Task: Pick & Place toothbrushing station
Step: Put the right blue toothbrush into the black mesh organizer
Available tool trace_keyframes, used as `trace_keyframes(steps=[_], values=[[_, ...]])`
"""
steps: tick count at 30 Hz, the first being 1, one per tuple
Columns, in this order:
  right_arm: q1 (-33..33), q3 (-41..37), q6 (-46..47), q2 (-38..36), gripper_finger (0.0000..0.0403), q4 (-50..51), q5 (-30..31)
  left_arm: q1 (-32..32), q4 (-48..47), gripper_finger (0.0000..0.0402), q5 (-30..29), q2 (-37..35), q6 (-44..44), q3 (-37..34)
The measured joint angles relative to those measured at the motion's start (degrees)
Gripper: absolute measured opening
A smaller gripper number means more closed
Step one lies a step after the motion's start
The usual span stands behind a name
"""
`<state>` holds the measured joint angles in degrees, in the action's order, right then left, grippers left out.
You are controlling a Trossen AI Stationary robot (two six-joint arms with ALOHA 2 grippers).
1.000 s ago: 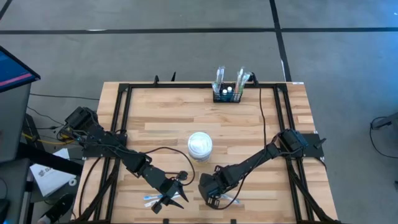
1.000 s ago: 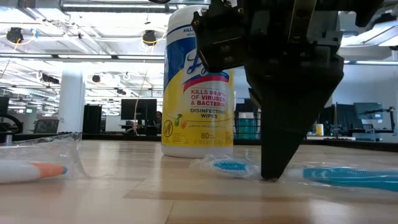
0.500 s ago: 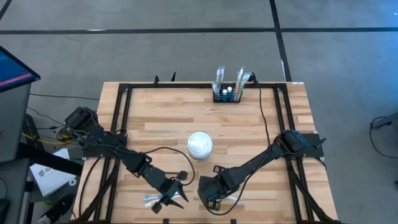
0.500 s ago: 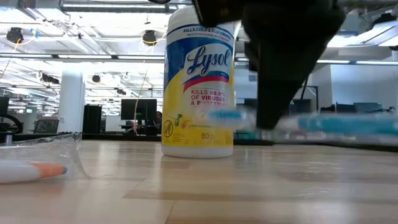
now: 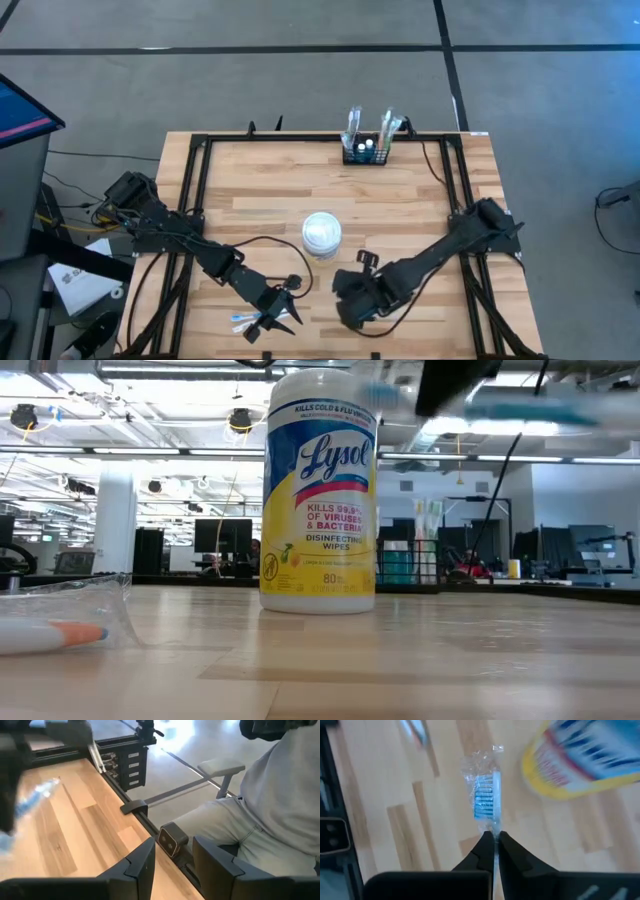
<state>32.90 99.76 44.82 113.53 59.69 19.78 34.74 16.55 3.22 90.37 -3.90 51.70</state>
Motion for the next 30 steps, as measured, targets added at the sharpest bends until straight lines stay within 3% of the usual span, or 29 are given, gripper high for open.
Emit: trace_keyframes(steps=[15, 30], values=[[4.6, 0.0, 10.1, -9.0, 0.0000, 13.8, 25.5, 0.0, 0.3, 0.0127, -0.2, 0.0, 0.0, 0.0], [2.6, -0.6, 17.2, -11.5, 0.0000, 26.2, 35.8, 0.0, 0.4, 0.0127, -0.2, 0.0, 0.0, 0.0]])
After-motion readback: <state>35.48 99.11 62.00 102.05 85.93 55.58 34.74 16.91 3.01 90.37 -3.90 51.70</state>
